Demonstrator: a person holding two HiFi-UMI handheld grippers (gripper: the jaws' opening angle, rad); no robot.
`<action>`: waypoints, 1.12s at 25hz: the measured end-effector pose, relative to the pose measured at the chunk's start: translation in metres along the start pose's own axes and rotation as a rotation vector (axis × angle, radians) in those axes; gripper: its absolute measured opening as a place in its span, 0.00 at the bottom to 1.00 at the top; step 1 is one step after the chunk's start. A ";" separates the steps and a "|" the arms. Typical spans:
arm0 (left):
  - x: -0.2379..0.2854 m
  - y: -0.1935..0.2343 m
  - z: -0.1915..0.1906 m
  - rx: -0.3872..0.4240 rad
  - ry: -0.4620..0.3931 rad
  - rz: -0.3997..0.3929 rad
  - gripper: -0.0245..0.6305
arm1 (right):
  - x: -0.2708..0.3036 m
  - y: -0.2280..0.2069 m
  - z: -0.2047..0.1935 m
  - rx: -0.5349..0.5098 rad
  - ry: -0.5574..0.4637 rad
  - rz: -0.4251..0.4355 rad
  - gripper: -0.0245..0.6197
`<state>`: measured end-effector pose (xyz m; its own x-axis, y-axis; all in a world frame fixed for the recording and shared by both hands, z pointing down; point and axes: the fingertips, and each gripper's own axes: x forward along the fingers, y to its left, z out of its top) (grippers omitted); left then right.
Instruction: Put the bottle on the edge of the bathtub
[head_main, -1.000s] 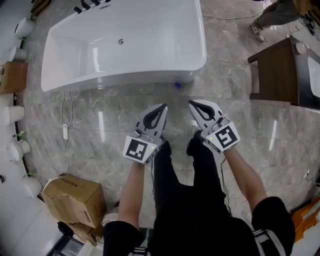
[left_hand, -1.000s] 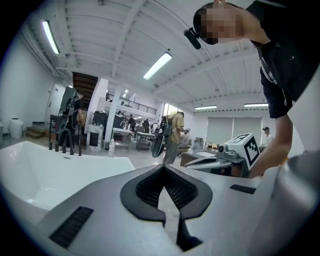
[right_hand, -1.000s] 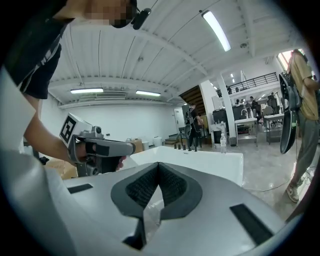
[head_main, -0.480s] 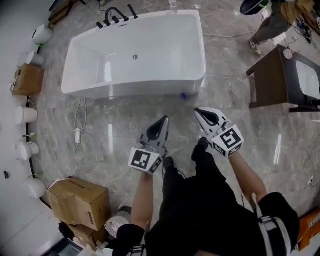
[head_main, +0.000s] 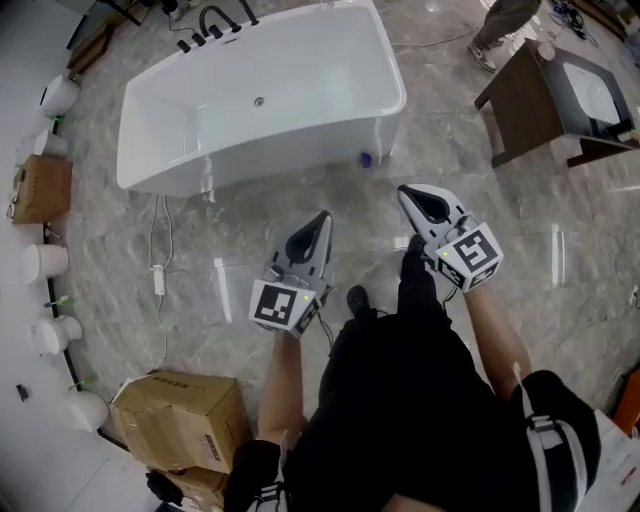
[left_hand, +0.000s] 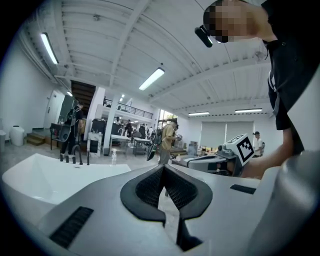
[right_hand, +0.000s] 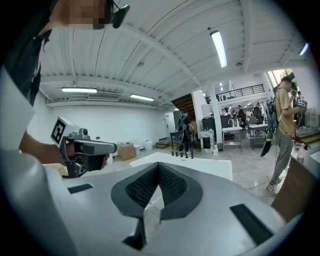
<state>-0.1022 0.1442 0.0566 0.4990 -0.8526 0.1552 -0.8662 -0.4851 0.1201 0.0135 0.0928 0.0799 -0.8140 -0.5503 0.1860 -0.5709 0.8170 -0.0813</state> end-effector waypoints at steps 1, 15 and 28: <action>-0.014 -0.004 0.000 0.004 -0.013 -0.019 0.05 | -0.005 0.015 0.002 -0.003 -0.006 -0.012 0.06; -0.107 -0.037 0.042 -0.034 -0.092 -0.149 0.05 | -0.082 0.120 0.054 -0.003 -0.070 -0.095 0.06; -0.131 -0.072 0.051 -0.007 -0.106 -0.151 0.05 | -0.123 0.151 0.061 -0.021 -0.109 -0.086 0.06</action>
<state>-0.1068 0.2806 -0.0225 0.6175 -0.7860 0.0309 -0.7811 -0.6082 0.1412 0.0205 0.2732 -0.0153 -0.7693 -0.6333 0.0842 -0.6380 0.7685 -0.0484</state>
